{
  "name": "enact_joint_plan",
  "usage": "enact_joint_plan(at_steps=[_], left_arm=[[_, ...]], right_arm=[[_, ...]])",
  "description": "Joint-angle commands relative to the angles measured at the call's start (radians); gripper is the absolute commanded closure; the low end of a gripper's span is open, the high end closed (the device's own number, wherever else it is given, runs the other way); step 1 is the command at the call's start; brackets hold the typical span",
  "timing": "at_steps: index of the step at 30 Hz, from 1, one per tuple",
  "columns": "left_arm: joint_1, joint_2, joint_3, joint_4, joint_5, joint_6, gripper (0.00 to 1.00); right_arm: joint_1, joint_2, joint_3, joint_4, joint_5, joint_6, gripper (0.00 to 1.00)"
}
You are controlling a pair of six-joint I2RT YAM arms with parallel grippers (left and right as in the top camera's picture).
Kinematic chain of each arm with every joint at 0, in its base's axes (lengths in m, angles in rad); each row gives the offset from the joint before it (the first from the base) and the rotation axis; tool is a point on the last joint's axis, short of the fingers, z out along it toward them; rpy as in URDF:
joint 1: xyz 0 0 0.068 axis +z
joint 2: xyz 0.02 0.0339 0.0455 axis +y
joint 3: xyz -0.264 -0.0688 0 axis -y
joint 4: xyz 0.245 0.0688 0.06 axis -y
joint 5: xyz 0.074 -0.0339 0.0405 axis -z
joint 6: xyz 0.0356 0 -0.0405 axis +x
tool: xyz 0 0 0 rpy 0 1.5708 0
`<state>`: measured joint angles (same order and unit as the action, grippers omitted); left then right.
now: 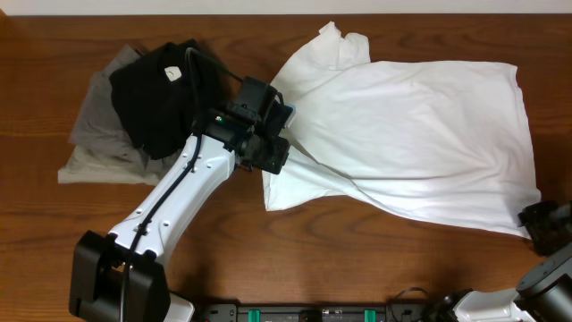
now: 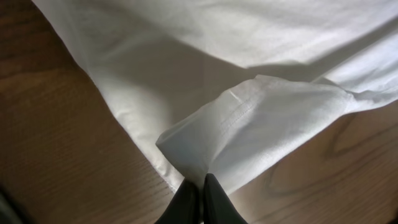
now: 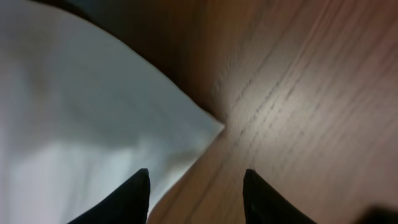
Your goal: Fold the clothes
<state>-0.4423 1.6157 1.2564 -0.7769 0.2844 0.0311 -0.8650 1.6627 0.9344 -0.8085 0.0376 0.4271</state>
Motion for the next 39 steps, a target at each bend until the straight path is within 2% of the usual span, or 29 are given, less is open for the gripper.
enact_joint_plan(at_steps=[1, 6, 12, 17, 24, 28, 33, 36, 39], left_arm=[[0.001, 0.000, 0.011, 0.002, -0.009, 0.017, 0.93], [0.001, 0.000, 0.011, 0.001, -0.009, 0.017, 0.94], [0.001, 0.000, 0.011, 0.004, -0.009, 0.017, 0.94], [0.001, 0.000, 0.012, 0.002, -0.009, 0.021, 0.94], [0.001, -0.035, 0.016, -0.081, -0.009, 0.107, 0.94], [0.001, -0.092, 0.016, -0.120, -0.023, 0.133, 0.94], [0.013, -0.154, 0.016, -0.074, -0.145, 0.133, 0.94], [0.042, -0.150, 0.016, -0.032, -0.143, 0.140, 0.94], [0.048, -0.132, 0.016, 0.011, -0.139, 0.198, 0.94]], right_arm=[[-0.023, 0.010, -0.063, 0.053, 0.006, 0.058, 0.55], [-0.023, 0.010, -0.074, 0.088, 0.011, 0.058, 0.57], [-0.025, 0.005, -0.068, 0.177, -0.035, 0.055, 0.78], [-0.024, -0.051, -0.061, 0.162, -0.104, 0.028, 0.97], [-0.024, -0.238, -0.034, 0.077, -0.181, 0.019, 0.99], [-0.024, -0.352, -0.013, 0.085, -0.230, 0.021, 0.99], [-0.024, -0.392, -0.013, 0.187, -0.271, 0.032, 0.99], [-0.015, -0.357, -0.016, 0.297, -0.370, 0.032, 0.99], [0.015, -0.301, -0.016, 0.418, -0.436, 0.032, 0.99]])
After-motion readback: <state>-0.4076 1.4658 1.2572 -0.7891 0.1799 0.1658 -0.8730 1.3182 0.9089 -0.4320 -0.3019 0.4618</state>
